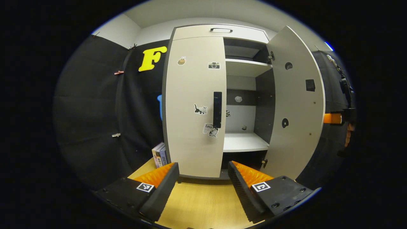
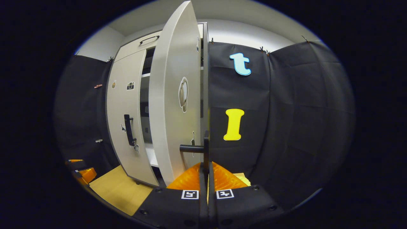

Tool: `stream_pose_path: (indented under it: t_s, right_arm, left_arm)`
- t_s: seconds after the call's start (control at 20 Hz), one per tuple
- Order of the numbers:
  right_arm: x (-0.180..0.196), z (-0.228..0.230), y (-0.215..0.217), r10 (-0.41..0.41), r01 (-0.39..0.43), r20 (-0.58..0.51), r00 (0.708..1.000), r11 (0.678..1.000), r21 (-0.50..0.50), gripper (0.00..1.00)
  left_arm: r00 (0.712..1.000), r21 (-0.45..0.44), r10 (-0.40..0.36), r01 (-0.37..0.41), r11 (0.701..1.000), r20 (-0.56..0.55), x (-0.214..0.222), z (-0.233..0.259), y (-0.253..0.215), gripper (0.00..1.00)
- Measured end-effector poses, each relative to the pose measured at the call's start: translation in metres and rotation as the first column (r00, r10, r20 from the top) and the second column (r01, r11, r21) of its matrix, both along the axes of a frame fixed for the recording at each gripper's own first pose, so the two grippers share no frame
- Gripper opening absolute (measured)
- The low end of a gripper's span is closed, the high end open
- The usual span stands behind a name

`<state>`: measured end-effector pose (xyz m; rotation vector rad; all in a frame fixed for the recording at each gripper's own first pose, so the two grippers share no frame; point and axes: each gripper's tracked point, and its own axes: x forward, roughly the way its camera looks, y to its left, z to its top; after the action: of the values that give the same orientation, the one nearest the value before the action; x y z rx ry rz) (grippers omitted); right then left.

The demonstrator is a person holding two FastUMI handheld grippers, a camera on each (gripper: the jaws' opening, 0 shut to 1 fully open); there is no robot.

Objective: Open the right door of the double-door shoe cabinet with the right hand, and open the left door with the left hand.

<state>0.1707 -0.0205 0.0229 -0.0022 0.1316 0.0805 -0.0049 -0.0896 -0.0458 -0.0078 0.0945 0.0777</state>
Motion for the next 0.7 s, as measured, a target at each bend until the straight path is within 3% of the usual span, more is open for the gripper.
stream_pose_path:
  t_s: [0.45, 0.7]
  right_arm:
    - [-0.023, 0.003, -0.011, -0.134, 0.135, 0.039, 0.990, 0.991, -0.021, 0.07]
    - [-0.038, 0.001, -0.003, -0.180, 0.183, 0.085, 0.980, 0.982, -0.035, 0.07]
  left_arm:
    - [0.991, 0.008, -0.134, 0.134, 0.991, 0.000, 0.025, 0.001, 0.019, 0.96]
    - [0.984, 0.040, -0.174, 0.172, 0.984, 0.033, 0.044, 0.012, 0.044, 0.96]
